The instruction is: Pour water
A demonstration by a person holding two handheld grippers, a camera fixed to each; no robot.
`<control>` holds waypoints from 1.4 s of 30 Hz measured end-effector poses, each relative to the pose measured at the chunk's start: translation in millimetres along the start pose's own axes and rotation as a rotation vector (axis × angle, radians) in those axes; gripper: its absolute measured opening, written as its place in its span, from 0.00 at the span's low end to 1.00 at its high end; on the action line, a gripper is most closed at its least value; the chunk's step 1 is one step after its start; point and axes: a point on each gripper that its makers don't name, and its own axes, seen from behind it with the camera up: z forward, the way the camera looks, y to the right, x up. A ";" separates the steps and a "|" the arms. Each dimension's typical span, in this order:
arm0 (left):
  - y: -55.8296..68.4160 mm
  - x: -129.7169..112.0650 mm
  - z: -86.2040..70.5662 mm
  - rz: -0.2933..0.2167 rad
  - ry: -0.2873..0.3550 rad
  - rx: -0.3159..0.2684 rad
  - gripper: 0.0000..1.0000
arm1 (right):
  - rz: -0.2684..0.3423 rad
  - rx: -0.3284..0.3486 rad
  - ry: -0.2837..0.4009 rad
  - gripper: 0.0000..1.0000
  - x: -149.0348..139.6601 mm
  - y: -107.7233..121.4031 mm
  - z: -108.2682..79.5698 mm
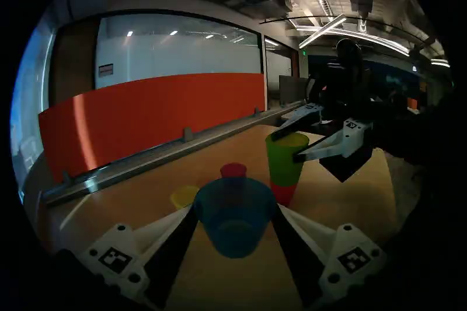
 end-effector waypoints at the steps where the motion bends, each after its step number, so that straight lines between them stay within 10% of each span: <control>1: -0.4 0.8 -0.3 0.000 0.001 0.001 0.86 | 0.001 0.000 0.003 0.96 0.7 0.2 0.2; 42: -1.2 66.9 -15.3 0.055 0.130 0.027 0.86 | 0.002 0.040 0.114 0.94 16.2 -24.6 0.9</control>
